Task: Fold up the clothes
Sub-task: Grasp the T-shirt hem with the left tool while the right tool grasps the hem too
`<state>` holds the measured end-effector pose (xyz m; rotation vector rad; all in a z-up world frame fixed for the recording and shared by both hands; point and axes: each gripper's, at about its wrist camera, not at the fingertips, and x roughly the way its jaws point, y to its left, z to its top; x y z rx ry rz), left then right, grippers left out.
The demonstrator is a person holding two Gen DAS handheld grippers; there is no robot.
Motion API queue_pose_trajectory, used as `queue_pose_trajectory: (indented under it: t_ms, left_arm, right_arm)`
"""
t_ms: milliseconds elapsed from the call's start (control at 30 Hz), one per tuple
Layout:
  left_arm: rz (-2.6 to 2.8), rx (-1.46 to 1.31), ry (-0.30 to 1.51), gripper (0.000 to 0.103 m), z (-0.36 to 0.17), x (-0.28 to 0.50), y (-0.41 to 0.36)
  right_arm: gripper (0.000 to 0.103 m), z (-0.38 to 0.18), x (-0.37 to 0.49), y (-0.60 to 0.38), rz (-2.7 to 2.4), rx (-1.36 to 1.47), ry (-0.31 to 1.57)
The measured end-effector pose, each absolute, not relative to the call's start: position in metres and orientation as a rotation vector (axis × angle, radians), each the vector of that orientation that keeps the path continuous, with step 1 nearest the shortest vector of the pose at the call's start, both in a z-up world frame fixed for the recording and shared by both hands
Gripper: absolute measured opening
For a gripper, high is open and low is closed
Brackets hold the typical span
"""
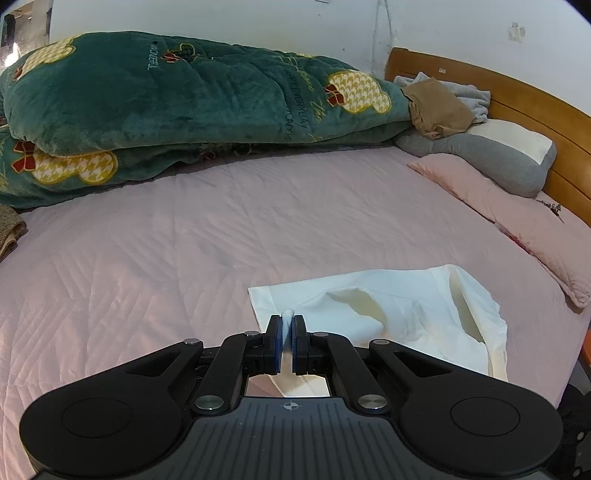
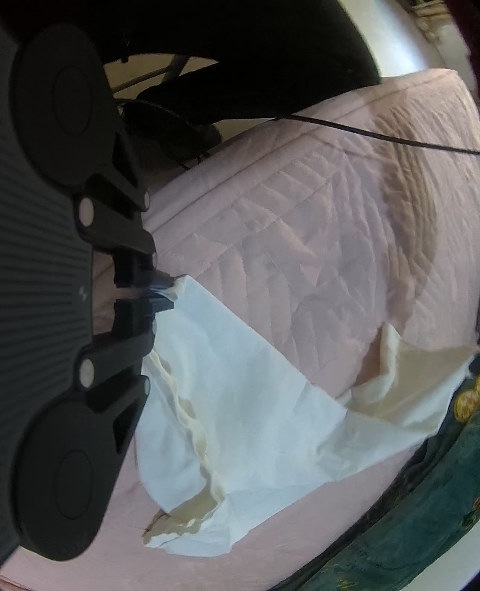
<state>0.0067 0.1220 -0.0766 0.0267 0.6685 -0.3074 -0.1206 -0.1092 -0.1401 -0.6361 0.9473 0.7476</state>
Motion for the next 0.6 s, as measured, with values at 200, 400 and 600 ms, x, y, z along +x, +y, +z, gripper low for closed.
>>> queue_pose_trajectory:
  t_ms: [200,400,600]
  left_arm:
    - [-0.305,0.014,0.632,0.005,-0.062,-0.009,0.123]
    - [-0.286,-0.002,0.586,0.005,-0.037,-0.045,0.128]
    - [-0.259,-0.017,0.547,0.005,-0.009,-0.083,0.134]
  right_arm:
    - [0.005,-0.111,-0.121,-0.142,0.695,-0.464,0.926]
    - [0.005,-0.066,-0.129,-0.172,0.635,-0.367,0.815]
    - [0.004,-0.029,-0.132,-0.197,0.615,-0.33,0.733]
